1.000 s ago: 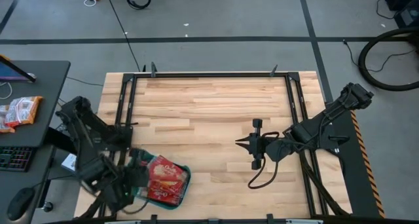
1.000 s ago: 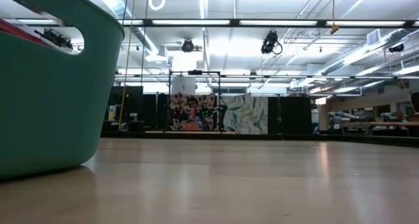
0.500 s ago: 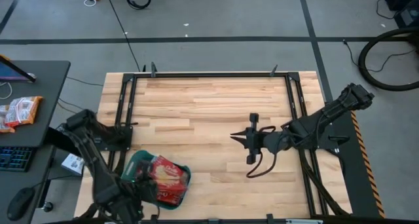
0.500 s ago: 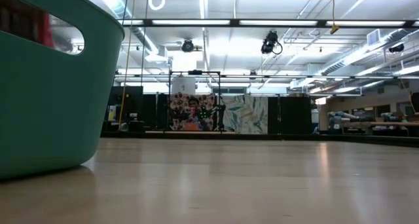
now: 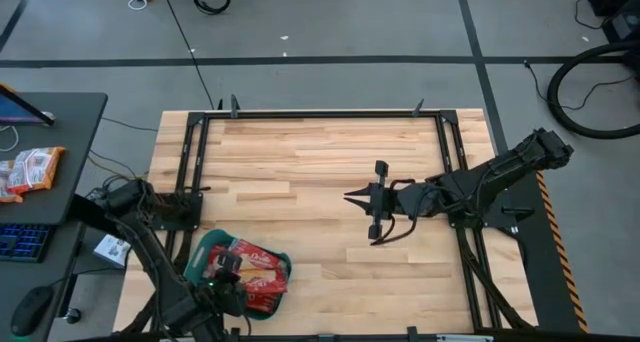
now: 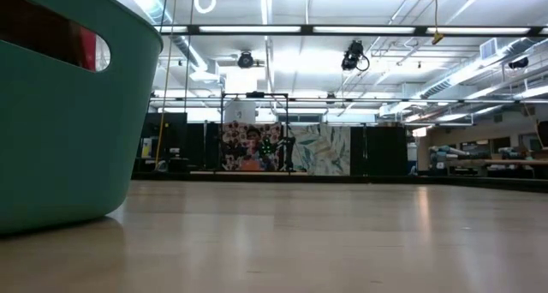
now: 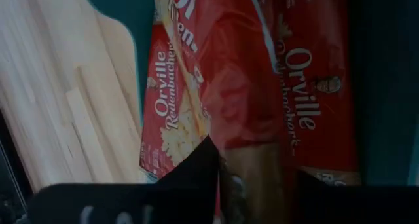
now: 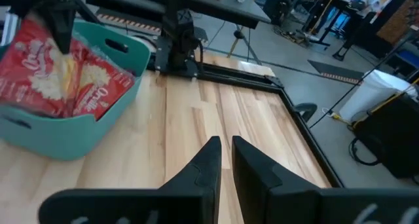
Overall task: Sort popcorn bags into baskets
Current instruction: Put the popcorn bag into the blue bin
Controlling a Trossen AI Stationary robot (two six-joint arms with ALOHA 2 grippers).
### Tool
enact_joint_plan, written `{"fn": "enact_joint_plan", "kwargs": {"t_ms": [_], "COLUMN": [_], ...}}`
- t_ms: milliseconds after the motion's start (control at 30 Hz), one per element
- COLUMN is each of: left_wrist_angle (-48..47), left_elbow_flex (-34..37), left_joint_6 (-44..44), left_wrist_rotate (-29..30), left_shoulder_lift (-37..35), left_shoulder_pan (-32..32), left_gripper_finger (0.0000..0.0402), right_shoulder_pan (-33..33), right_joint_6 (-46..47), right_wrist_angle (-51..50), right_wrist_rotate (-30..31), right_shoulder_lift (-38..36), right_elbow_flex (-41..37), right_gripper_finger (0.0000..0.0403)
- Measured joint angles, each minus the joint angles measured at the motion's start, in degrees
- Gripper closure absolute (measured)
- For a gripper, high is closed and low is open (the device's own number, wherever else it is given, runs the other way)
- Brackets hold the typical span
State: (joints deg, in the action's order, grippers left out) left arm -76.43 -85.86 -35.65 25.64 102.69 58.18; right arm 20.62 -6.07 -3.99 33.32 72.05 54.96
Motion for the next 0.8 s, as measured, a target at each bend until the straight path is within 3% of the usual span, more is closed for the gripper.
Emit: {"fn": "enact_joint_plan", "kwargs": {"t_ms": [267,433,633,800], "left_wrist_angle": [-0.12,0.47,2.19,-0.5], "left_elbow_flex": [0.0,0.0,0.0,0.0], "left_joint_6": [-6.31,-14.43,-19.49,-20.7], "left_wrist_rotate": [-0.54,4.17,4.2,9.24], "left_shoulder_lift": [-1.21,-5.23,-8.02,-8.64], "left_shoulder_pan": [1.22,2.33,2.86,2.37], "left_gripper_finger": [0.0236,0.0187,0.0159,0.0165], "right_shoulder_pan": [-2.9,-4.2,-4.33,-4.24], "right_joint_6": [0.51,0.53,0.53,0.53], "right_wrist_angle": [0.49,0.44,0.26,0.08], "right_wrist_rotate": [-4.06,-6.03,-7.71,-7.94], "right_shoulder_lift": [0.0,0.0,0.0,0.0], "right_elbow_flex": [0.0,0.0,0.0,0.0], "right_gripper_finger": [0.036,0.036,0.0359,0.0359]}}
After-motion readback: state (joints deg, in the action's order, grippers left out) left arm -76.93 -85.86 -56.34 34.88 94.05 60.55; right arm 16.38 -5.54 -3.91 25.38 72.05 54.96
